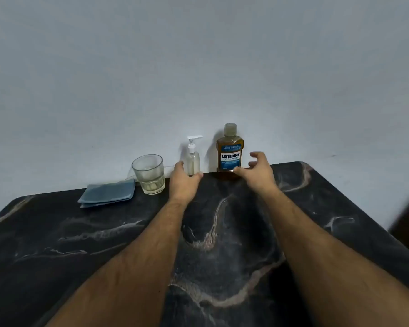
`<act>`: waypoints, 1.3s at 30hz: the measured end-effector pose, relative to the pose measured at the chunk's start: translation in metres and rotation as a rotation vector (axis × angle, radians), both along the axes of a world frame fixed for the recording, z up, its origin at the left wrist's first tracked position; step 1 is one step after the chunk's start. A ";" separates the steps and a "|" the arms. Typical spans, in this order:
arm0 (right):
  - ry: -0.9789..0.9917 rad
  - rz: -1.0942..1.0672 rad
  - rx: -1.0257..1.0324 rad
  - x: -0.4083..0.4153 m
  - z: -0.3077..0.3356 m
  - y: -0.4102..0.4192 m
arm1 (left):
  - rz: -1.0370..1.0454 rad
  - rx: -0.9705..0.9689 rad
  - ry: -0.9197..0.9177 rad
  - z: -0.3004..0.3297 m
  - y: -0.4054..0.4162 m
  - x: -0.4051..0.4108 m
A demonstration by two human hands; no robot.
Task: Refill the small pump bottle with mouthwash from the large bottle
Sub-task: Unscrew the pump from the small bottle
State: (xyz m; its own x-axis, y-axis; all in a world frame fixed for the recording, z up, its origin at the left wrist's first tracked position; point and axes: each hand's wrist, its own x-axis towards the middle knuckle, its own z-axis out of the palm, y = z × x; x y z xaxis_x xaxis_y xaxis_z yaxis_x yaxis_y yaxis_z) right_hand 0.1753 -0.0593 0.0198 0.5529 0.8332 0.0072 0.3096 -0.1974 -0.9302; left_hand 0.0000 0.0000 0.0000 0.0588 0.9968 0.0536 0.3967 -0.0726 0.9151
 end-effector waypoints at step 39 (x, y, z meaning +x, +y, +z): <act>0.009 0.201 0.099 -0.111 0.008 -0.228 | -0.084 0.109 -0.027 -0.006 -0.234 -0.139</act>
